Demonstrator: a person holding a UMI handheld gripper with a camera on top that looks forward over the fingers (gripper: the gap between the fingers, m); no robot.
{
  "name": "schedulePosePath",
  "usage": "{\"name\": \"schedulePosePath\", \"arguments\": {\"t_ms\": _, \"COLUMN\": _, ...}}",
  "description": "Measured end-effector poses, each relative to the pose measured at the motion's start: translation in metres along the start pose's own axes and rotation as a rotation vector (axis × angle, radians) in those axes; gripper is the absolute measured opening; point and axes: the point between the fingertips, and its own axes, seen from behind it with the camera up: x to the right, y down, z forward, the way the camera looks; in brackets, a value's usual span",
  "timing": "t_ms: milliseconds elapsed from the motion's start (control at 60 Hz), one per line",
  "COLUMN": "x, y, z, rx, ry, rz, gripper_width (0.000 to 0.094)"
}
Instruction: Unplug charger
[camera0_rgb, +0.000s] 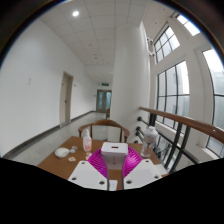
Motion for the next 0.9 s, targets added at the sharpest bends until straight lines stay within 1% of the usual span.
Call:
{"name": "schedulePosePath", "arguments": {"t_ms": 67, "x": 0.024, "y": 0.041, "z": 0.003, "rx": -0.086, "ry": 0.016, "rz": -0.011, "gripper_width": 0.0158}}
{"name": "schedulePosePath", "arguments": {"t_ms": 150, "x": 0.038, "y": 0.115, "z": 0.005, "rx": -0.245, "ry": 0.024, "rz": -0.002, "gripper_width": 0.0163}}
{"name": "schedulePosePath", "arguments": {"t_ms": 167, "x": 0.045, "y": 0.142, "z": 0.017, "rx": -0.275, "ry": 0.024, "rz": -0.006, "gripper_width": 0.0163}}
{"name": "schedulePosePath", "arguments": {"t_ms": 217, "x": 0.05, "y": 0.173, "z": 0.016, "rx": -0.359, "ry": 0.022, "rz": -0.008, "gripper_width": 0.0163}}
{"name": "schedulePosePath", "arguments": {"t_ms": 267, "x": 0.053, "y": 0.203, "z": 0.022, "rx": -0.418, "ry": 0.021, "rz": -0.005, "gripper_width": 0.0165}}
{"name": "schedulePosePath", "arguments": {"t_ms": 300, "x": 0.055, "y": 0.213, "z": 0.021, "rx": -0.437, "ry": 0.014, "rz": 0.007, "gripper_width": 0.0191}}
{"name": "schedulePosePath", "arguments": {"t_ms": 383, "x": 0.055, "y": 0.224, "z": 0.024, "rx": -0.458, "ry": -0.002, "rz": 0.031, "gripper_width": 0.0216}}
{"name": "schedulePosePath", "arguments": {"t_ms": 417, "x": 0.053, "y": 0.231, "z": 0.027, "rx": -0.479, "ry": -0.006, "rz": 0.024, "gripper_width": 0.0259}}
{"name": "schedulePosePath", "arguments": {"t_ms": 467, "x": 0.052, "y": 0.229, "z": 0.031, "rx": -0.458, "ry": -0.011, "rz": 0.021, "gripper_width": 0.0293}}
{"name": "schedulePosePath", "arguments": {"t_ms": 583, "x": 0.05, "y": 0.23, "z": 0.034, "rx": -0.471, "ry": -0.021, "rz": 0.021, "gripper_width": 0.0392}}
{"name": "schedulePosePath", "arguments": {"t_ms": 617, "x": 0.049, "y": 0.232, "z": 0.033, "rx": -0.478, "ry": -0.017, "rz": 0.028, "gripper_width": 0.0449}}
{"name": "schedulePosePath", "arguments": {"t_ms": 633, "x": 0.049, "y": 0.232, "z": 0.033, "rx": -0.481, "ry": -0.015, "rz": 0.031, "gripper_width": 0.0542}}
{"name": "schedulePosePath", "arguments": {"t_ms": 650, "x": 0.05, "y": 0.232, "z": 0.032, "rx": -0.482, "ry": -0.012, "rz": 0.032, "gripper_width": 0.0528}}
{"name": "schedulePosePath", "arguments": {"t_ms": 667, "x": 0.052, "y": 0.231, "z": 0.032, "rx": -0.48, "ry": -0.004, "rz": 0.03, "gripper_width": 0.0552}}
{"name": "schedulePosePath", "arguments": {"t_ms": 733, "x": 0.06, "y": 0.223, "z": 0.031, "rx": -0.447, "ry": 0.024, "rz": 0.025, "gripper_width": 0.067}}
{"name": "schedulePosePath", "arguments": {"t_ms": 817, "x": 0.062, "y": 0.214, "z": 0.02, "rx": -0.425, "ry": 0.026, "rz": 0.06, "gripper_width": 0.0812}}
{"name": "schedulePosePath", "arguments": {"t_ms": 850, "x": 0.061, "y": 0.211, "z": 0.012, "rx": -0.419, "ry": 0.026, "rz": 0.076, "gripper_width": 0.0845}}
{"name": "schedulePosePath", "arguments": {"t_ms": 900, "x": 0.06, "y": 0.206, "z": -0.003, "rx": -0.41, "ry": 0.022, "rz": 0.085, "gripper_width": 0.0846}}
